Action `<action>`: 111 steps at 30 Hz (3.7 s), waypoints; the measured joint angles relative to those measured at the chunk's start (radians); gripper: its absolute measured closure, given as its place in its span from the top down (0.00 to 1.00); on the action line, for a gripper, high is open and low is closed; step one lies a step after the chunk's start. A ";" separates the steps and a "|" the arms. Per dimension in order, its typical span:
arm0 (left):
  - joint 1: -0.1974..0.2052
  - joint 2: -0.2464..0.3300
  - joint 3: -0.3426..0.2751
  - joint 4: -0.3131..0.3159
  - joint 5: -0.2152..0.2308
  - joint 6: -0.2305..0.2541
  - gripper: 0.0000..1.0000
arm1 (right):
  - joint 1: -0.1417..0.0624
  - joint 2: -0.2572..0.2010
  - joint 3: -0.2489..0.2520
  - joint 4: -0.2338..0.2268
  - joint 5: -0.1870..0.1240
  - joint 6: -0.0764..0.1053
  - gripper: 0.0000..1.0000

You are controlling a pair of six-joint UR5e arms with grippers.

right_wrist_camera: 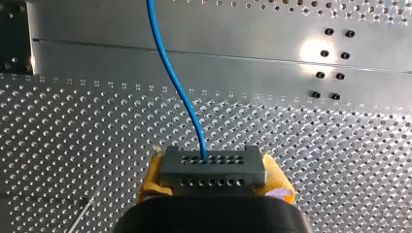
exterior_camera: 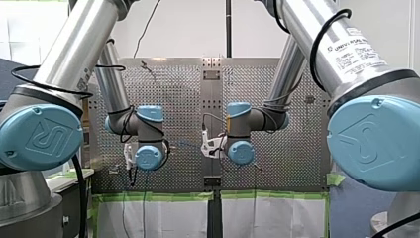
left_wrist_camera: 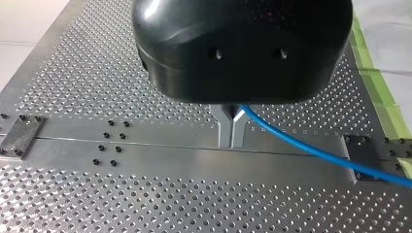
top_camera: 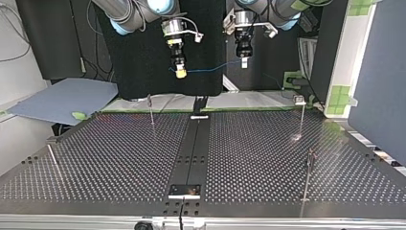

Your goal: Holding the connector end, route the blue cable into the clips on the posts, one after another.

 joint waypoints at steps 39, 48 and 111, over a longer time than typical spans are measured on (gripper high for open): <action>0.000 0.000 0.000 0.000 0.000 0.000 0.00 | 0.000 0.000 0.000 0.000 0.000 0.000 0.00; 0.000 0.000 0.000 0.000 0.000 0.000 0.00 | 0.000 0.000 0.000 0.000 0.000 0.000 0.00; 0.003 -0.051 -0.003 -0.018 0.000 0.002 0.00 | 0.046 0.143 -0.014 0.012 0.005 -0.003 0.00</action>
